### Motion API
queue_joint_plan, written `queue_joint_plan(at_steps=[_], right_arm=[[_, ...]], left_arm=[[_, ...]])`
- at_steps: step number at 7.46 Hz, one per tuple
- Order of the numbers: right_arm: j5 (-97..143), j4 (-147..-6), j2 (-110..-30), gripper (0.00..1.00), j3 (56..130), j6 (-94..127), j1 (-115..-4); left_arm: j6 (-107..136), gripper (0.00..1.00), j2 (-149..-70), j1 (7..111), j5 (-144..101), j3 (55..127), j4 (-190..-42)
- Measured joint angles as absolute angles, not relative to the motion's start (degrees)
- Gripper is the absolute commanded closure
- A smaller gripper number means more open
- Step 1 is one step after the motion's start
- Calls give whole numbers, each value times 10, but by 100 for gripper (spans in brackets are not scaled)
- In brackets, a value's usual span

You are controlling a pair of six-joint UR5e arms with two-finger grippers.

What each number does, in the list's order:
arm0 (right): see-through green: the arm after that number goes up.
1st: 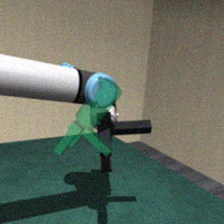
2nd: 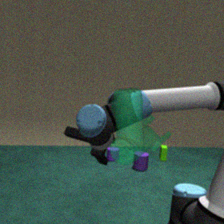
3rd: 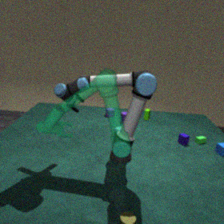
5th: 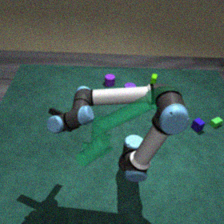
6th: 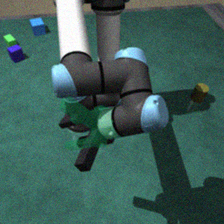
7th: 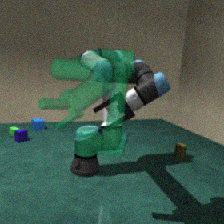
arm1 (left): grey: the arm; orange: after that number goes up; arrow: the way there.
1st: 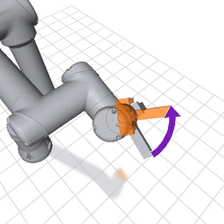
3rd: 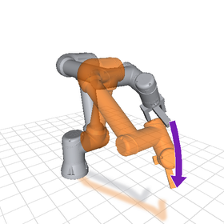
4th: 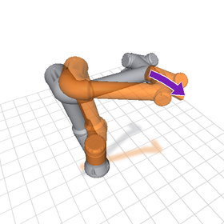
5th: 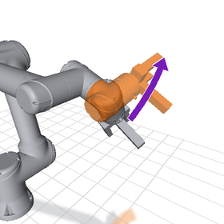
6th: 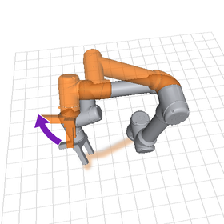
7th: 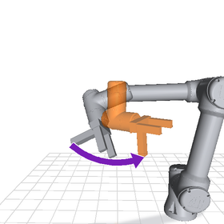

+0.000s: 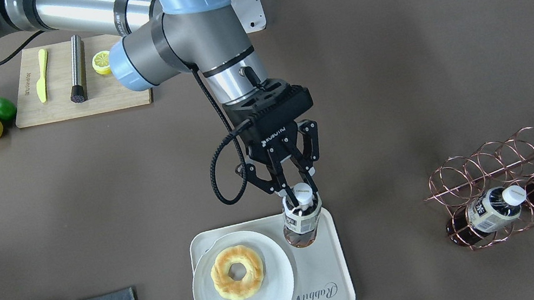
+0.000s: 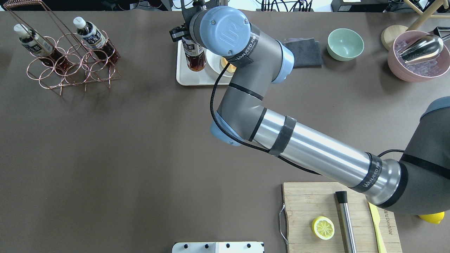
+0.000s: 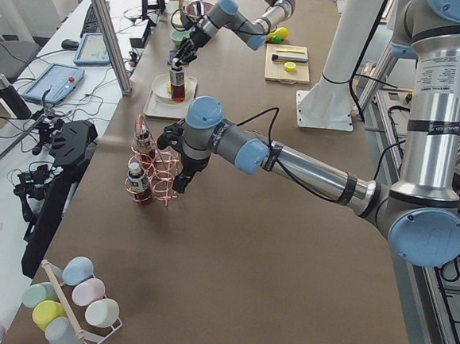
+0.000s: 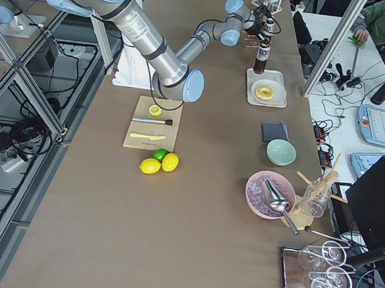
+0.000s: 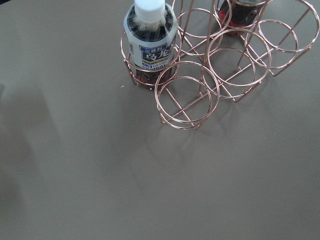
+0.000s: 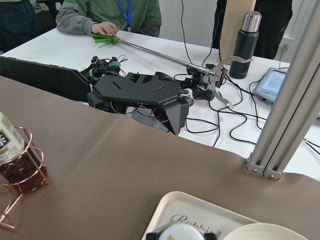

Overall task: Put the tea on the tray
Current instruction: 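Lower the bottle onto the cream tray beside the plate and release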

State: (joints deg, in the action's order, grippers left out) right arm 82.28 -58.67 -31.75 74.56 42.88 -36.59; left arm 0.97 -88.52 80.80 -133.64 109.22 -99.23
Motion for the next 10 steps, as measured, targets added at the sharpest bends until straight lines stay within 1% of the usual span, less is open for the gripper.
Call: queue_joint_plan(at_steps=[2, 3, 5, 7, 8, 9, 10], right_arm=[[827, -546, -266, 100, 638, 439, -375], [829, -525, -255, 100, 606, 441, -376], [832, -508, -251, 100, 585, 443, -377], [833, -504, -254, 100, 582, 443, -377], [833, -504, -256, 77, 582, 442, -377], [833, -504, -258, 61, 582, 442, -376], [833, -504, -259, 30, 582, 442, -376]], left_arm=[[11, 0, -887, 809, -1336, 1092, -992], [12, 0, -889, 809, -1336, 1091, -992], [12, 0, -891, 809, -1335, 1090, -991], [13, 0, -892, 809, -1335, 1089, -991], [13, 0, -893, 809, -1336, 1089, -991], [13, 0, -893, 809, -1336, 1089, -991], [13, 0, -893, 809, -1336, 1089, -991]])
